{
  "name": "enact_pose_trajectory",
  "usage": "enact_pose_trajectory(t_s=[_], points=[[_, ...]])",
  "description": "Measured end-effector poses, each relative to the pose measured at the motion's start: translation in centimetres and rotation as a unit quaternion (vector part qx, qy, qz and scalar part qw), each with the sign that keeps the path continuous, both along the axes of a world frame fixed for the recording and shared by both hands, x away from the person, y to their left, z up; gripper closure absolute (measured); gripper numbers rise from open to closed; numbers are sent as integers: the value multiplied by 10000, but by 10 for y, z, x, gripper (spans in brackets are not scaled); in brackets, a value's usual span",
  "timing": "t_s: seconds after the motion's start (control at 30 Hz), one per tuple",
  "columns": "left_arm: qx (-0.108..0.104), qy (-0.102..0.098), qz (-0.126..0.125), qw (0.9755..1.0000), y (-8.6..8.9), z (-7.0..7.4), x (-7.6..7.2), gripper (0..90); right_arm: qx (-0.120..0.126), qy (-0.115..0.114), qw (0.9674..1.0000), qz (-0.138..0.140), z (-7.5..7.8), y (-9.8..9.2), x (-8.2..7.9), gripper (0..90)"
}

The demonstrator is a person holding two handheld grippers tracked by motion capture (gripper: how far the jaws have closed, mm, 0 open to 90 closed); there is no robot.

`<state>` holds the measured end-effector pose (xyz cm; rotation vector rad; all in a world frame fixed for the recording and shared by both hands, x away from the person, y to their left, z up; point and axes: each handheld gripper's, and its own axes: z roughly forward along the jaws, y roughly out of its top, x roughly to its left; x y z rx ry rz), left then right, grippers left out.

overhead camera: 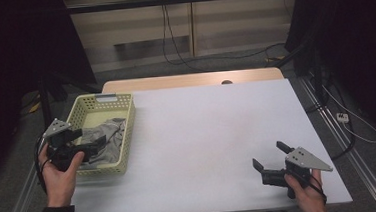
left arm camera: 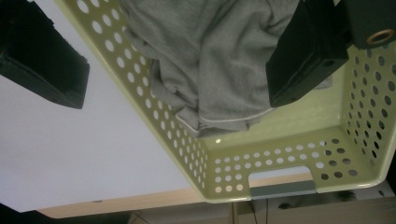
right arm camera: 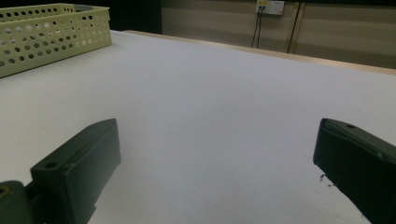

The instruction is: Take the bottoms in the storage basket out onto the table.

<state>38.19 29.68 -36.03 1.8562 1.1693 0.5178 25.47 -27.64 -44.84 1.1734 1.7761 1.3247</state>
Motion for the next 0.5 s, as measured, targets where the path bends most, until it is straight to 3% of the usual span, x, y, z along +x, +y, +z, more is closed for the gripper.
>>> enact_pose_trajectory(t_s=[0.07, 0.2, 0.23, 0.5], points=[[16, -6, -14, 10000, -1, 0, 3, 61, -2, 0, 10000, 0, 0, 0, 0, 9], [242, -56, 85, 9997, -6, -1, 10, 61, -2, 0, 10000, -3, 0, 0, -1, 9], [358, 0, 86, 9993, -9, -3, 15, 61, -15, 7, 10000, 5, 0, 0, -1, 11], [597, 79, 118, 9981, -23, -4, 32, 80, -35, 21, 10000, 22, -1, 0, 0, 14]])
